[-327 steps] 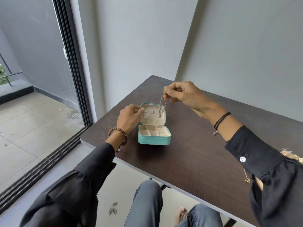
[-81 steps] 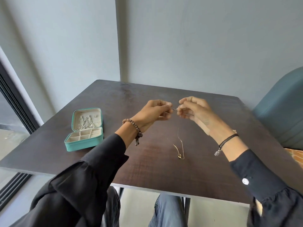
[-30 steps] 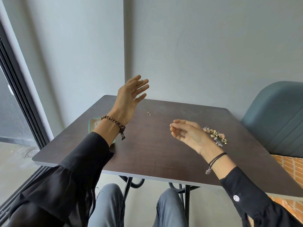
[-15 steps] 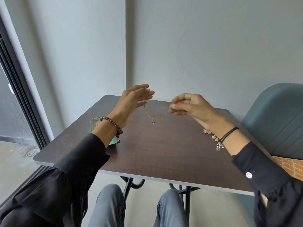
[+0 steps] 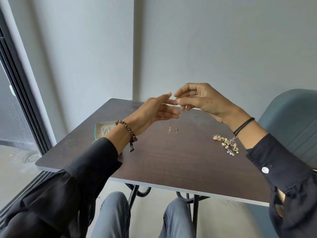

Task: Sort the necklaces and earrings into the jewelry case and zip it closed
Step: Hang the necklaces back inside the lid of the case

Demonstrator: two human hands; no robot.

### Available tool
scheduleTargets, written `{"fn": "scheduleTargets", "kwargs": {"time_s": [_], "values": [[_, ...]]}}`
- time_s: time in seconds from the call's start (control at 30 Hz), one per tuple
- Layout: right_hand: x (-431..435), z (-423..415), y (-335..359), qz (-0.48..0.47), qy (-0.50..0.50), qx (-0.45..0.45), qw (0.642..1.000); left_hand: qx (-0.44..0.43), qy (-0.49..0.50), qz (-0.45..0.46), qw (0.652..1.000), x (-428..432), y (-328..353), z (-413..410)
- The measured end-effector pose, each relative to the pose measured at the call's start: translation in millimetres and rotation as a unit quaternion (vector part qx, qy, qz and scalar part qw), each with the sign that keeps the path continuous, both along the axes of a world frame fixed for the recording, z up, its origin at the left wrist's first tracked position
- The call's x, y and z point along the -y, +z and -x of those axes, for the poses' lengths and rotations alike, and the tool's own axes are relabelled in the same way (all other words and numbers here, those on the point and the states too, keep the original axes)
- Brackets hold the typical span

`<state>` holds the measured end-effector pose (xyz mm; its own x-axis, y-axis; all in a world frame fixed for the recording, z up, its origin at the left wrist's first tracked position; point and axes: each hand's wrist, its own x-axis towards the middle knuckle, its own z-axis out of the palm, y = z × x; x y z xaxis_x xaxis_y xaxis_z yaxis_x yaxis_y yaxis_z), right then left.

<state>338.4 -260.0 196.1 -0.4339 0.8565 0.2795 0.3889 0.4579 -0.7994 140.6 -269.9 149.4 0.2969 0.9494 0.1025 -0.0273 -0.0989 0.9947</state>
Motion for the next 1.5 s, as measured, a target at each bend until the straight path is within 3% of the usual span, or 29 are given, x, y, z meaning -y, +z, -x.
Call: {"fn": "scheduleTargets", "kwargs": {"time_s": [0.3, 0.47, 0.63, 0.87, 1.33, 1.5], "values": [[-0.9, -5.0, -30.5, 0.006, -0.053, -0.09, 0.995, -0.006, -0.006, 0.038, 0.999, -2.0, 1.0, -3.7], [2.0, -9.8, -46.0, 0.058, -0.053, -0.135, 0.988, -0.013, -0.017, 0.01, 1.0, -4.1, 0.5, -1.2], [2.0, -13.1, -53.5, 0.106, -0.015, -0.104, 0.989, -0.048, -0.02, -0.012, 0.999, -5.4, 4.0, -1.6], [1.4, -9.4, -54.9, 0.089, -0.02, -0.081, 0.993, -0.104, -0.02, -0.036, 0.994, -2.4, 11.8, -3.3], [-2.0, -10.6, -77.1, 0.117, -0.05, -0.098, 0.987, 0.092, -0.024, 0.003, 0.995, 1.7, 16.4, 8.1], [-3.2, -10.3, -66.0, 0.176, -0.028, -0.233, 0.956, 0.072, -0.001, 0.016, 0.997, 2.7, 10.2, 14.8]]}}
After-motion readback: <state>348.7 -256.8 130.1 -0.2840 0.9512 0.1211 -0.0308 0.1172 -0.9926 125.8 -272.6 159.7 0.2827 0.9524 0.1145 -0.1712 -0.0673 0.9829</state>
